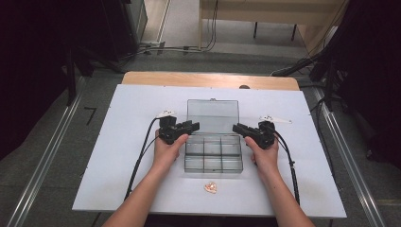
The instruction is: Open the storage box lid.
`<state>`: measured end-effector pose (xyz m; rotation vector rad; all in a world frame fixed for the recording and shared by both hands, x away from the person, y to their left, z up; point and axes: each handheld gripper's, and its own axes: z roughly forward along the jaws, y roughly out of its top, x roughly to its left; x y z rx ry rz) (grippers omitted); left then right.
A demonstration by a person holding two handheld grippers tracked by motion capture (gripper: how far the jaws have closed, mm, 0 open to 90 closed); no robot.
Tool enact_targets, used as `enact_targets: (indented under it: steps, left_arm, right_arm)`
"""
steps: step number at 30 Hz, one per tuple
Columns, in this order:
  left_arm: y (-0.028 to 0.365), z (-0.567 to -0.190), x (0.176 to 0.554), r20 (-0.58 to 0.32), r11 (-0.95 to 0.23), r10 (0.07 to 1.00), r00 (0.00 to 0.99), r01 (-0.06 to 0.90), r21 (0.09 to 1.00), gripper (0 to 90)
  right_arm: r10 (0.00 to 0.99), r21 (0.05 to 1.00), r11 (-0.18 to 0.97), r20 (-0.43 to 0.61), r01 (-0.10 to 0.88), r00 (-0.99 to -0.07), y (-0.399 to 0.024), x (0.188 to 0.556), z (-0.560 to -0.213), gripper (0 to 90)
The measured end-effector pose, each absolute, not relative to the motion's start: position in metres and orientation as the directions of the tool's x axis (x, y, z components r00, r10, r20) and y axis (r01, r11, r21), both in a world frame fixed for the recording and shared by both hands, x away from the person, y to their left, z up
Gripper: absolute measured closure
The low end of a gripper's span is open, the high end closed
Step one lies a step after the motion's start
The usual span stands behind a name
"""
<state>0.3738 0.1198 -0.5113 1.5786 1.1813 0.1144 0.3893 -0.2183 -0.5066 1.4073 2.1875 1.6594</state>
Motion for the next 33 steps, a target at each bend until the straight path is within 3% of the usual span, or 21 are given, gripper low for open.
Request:
enact_targets:
  steps: [7, 17, 25, 33]
  left_arm:
    - [0.119, -0.513, 0.374, -0.484, 0.095, 0.727, 0.486, 0.627, 0.773, 48.4]
    - [0.118, -0.514, 0.374, -0.471, 0.076, 0.757, 0.453, 0.654, 0.752, 36.6]
    - [0.122, -0.509, 0.368, -0.446, 0.085, 0.774, 0.45, 0.624, 0.777, 20.4]
    - [0.126, -0.491, 0.353, -0.387, 0.033, 0.737, 0.555, 0.541, 0.84, 3.2]
  right_arm:
    - [0.681, 0.773, 0.016, 0.456, 0.634, -0.573, -0.218, 0.39, -0.508, 60.2]
    - [0.712, 0.765, 0.046, 0.426, 0.643, -0.558, -0.215, 0.389, -0.507, 55.9]
    - [0.694, 0.81, 0.067, 0.382, 0.582, -0.61, -0.215, 0.38, -0.493, 42.9]
    - [0.667, 0.847, 0.088, 0.34, 0.524, -0.662, -0.219, 0.367, -0.469, 24.6]
